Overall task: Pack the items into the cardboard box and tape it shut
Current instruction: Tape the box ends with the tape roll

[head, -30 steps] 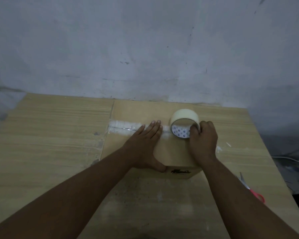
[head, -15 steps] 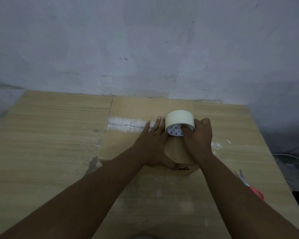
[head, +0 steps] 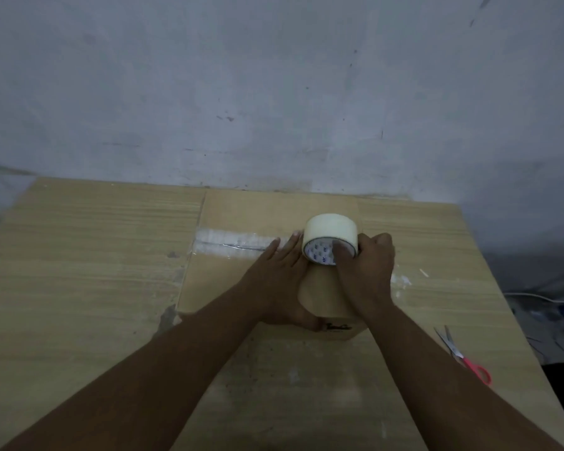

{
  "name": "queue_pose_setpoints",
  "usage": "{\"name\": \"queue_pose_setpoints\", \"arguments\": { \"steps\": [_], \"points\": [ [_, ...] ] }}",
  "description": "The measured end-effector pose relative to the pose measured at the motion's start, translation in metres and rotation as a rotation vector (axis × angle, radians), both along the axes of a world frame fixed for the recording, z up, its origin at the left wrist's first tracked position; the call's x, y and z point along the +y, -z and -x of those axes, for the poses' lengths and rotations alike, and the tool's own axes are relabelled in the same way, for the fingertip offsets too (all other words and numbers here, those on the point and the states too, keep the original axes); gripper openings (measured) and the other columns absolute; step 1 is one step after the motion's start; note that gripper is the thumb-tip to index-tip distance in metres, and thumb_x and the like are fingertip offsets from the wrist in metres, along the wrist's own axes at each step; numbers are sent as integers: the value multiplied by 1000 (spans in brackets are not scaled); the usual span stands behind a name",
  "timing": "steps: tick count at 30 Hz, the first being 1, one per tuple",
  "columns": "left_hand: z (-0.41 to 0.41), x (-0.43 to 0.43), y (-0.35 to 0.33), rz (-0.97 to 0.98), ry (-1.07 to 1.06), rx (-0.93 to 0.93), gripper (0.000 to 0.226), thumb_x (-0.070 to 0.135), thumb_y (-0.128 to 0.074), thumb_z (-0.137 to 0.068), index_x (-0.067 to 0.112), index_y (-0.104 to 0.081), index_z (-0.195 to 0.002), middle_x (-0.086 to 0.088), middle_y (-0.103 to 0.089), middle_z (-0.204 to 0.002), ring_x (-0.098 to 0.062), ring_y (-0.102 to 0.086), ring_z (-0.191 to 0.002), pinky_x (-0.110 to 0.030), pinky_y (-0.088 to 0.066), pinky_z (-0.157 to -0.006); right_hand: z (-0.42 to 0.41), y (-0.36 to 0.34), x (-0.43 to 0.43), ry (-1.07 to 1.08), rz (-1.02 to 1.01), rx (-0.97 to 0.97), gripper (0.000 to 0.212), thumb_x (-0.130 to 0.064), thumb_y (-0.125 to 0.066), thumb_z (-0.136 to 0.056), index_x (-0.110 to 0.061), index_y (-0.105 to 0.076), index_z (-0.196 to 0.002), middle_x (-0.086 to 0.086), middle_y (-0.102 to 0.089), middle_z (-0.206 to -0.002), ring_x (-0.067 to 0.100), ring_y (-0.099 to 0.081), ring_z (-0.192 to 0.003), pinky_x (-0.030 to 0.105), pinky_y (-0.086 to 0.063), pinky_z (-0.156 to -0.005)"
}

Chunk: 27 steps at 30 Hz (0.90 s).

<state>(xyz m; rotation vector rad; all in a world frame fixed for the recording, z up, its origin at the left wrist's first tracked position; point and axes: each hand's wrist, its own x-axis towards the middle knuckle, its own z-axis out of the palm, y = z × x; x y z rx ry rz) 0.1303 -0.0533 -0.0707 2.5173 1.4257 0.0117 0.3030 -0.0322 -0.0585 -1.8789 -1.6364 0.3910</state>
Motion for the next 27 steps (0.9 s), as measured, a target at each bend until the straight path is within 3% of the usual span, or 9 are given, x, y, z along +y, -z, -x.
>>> {"name": "queue_pose_setpoints", "arguments": {
  "steps": [2,5,8,10,17,19,23,27],
  "points": [
    [-2,0,-1,-4,-12,-1,132,90,-50,-62,18,11,-154,-3,13,-162,-18,22,-147,-47,9,-120,3,-1,-1,40,50,-78,43,-50,-56,-82,-9,-60,-90,4,-30,-93,28,-37,-100,40,-31,-85],
    [0,-1,-3,18,-24,-38,129,87,-55,-62,23,7,-155,2,10,-162,-15,20,-147,-48,12,-119,2,1,2,-9,26,-127,45,-54,-53,-81,-14,-57,-101,3,-31,-93,27,-36,-95,40,-30,-81],
    [1,-1,-1,12,-29,-55,128,87,-56,-61,26,6,-155,4,10,-162,-14,20,-147,-47,13,-119,-3,5,7,-82,26,-94,58,-58,-30,-72,-11,-54,-95,5,-34,-92,27,-37,-87,34,-22,-71],
    [1,-1,0,7,-30,-44,129,89,-54,-60,25,8,-155,3,12,-162,-14,22,-146,-46,13,-119,-6,6,9,-103,18,-23,57,-54,-25,-67,-9,-53,-88,7,-36,-90,32,-39,-85,33,-13,-65],
    [1,0,2,-16,-22,-20,129,90,-51,-61,22,4,-155,1,11,-163,-14,23,-146,-47,9,-120,-5,1,7,-107,-7,90,18,-28,-39,-75,-12,-37,-67,5,-34,-82,31,-40,-77,33,-19,-66],
    [1,0,1,-10,-12,-18,129,90,-50,-62,21,7,-155,0,14,-162,-15,24,-146,-46,10,-120,-6,-1,5,-71,-42,129,19,-23,-42,-79,-14,-34,-64,8,-35,-83,29,-39,-75,32,-18,-63],
    [2,0,1,-15,-6,46,132,92,-43,-62,16,16,-153,0,28,-158,-15,27,-145,-46,9,-120,-15,-7,4,100,-87,224,16,-5,-50,-90,6,-48,-78,14,-42,-87,22,-37,-73,29,-15,-57],
    [0,0,0,-8,-2,60,131,92,-42,-63,16,14,-153,-1,27,-158,-17,27,-145,-48,9,-119,-16,-3,7,89,11,231,20,-13,-53,-88,1,-47,-76,18,-49,-86,25,-41,-74,33,-17,-55]
  ]
}}
